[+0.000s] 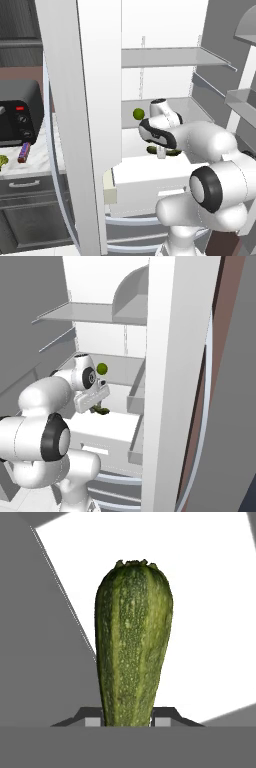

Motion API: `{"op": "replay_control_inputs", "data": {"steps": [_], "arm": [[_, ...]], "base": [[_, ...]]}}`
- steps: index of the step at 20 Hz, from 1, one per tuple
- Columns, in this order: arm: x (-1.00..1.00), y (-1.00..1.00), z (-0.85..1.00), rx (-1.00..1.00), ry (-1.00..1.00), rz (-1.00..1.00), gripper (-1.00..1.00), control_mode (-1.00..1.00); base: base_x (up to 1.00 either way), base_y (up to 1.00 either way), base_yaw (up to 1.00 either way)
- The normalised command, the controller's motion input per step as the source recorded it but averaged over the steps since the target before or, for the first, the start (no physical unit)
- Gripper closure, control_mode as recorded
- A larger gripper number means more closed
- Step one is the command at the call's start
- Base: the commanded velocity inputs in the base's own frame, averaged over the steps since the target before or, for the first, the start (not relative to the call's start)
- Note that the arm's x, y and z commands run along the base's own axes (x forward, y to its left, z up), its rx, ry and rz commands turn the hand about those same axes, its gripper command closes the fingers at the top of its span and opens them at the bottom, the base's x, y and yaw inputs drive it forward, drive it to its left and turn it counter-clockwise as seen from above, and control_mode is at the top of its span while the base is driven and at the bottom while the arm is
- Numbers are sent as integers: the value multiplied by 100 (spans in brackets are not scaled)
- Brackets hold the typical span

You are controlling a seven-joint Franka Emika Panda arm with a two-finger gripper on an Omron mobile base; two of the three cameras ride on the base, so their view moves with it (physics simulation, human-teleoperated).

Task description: Place the squash and broccoli inside the fridge drawer. Close the drawer after placing the vegetables.

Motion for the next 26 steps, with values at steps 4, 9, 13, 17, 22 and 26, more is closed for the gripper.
{"op": "replay_control_inputs", "data": {"steps": [4,9,13,17,22,26], "arm": [[0,-1,-2,0,3,7,100,-100],[0,0,-10,0,3,7,100,-100],[0,0,-25,0,1,7,100,-100],[0,0,-29,0,1,7,100,-100],[0,0,-26,0,5,5,100,-100],[0,0,-26,0,5,5,100,-100]], "base": [[0,0,0],[0,0,0],[0,0,0],[0,0,0],[0,0,0],[0,0,0]]}}
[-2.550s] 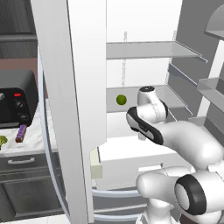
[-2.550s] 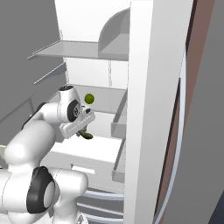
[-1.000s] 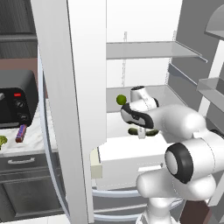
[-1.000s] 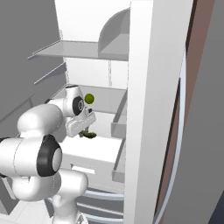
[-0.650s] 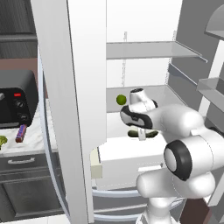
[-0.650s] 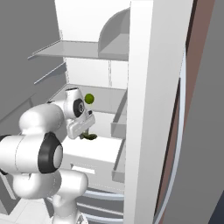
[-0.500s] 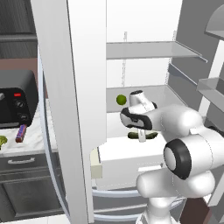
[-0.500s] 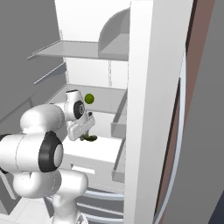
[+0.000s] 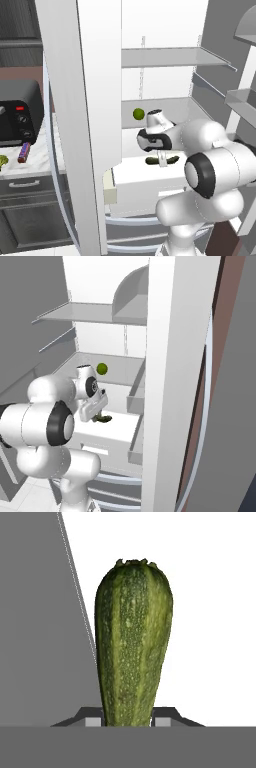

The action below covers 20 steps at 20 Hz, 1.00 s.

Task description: Place the squash and broccoli inside the fridge drawer. Close the drawer after placing the vegetables.

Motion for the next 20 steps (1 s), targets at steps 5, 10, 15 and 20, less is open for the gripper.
{"op": "replay_control_inputs", "data": {"steps": [5,10,15,20], "arm": [[0,0,-27,0,4,6,100,-100],[0,0,-32,0,6,6,100,-100],[0,0,-35,0,6,5,-100,-100],[0,0,-23,0,3,4,-100,-100]], "base": [[0,0,0],[0,0,0],[0,0,0],[0,0,0]]}}
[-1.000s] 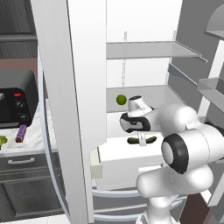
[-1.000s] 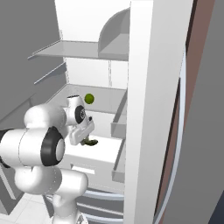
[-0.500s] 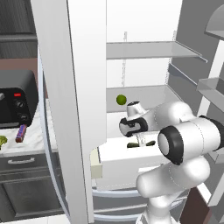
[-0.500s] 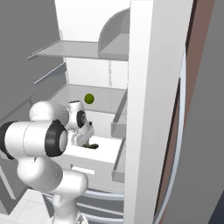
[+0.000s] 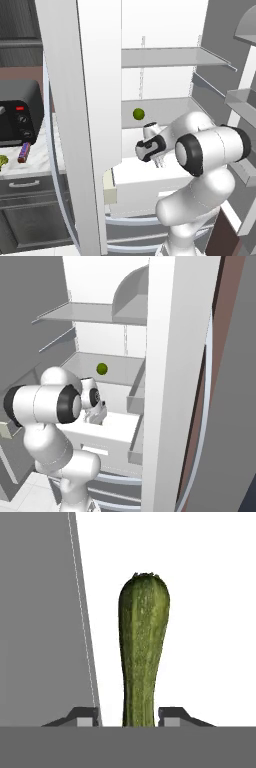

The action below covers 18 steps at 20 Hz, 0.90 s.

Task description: Place the squash and broccoli inside the fridge drawer. Close the drawer after placing the vegetables.

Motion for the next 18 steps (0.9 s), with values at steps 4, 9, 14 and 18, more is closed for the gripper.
{"op": "replay_control_inputs", "data": {"steps": [4,9,14,18], "arm": [[-10,-1,0,0,0,5,-100,-100],[-10,-3,11,0,0,3,-100,-100],[0,0,44,0,-10,2,-100,-100],[0,0,52,0,-10,0,-100,-100]], "base": [[0,0,0],[0,0,0],[0,0,0],[0,0,0]]}}
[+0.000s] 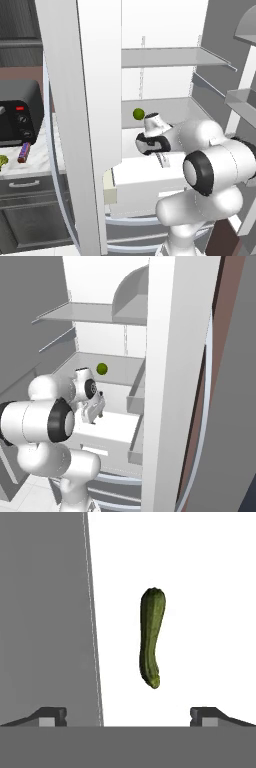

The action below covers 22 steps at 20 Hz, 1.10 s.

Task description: Place the squash and broccoli inside the fridge drawer. Close the drawer after placing the vegetables.

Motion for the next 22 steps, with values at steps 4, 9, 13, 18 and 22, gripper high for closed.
{"op": "replay_control_inputs", "data": {"steps": [4,9,13,18,22], "arm": [[0,0,54,0,-6,0,-100,-100],[-4,0,65,0,-5,0,-100,-100],[-24,0,73,0,-4,-7,-100,-100],[-60,0,69,0,-8,-12,-100,-100],[-89,0,47,3,-9,-16,-100,-100]], "base": [[0,0,0],[0,0,0],[0,0,0],[0,0,0],[0,0,0]]}}
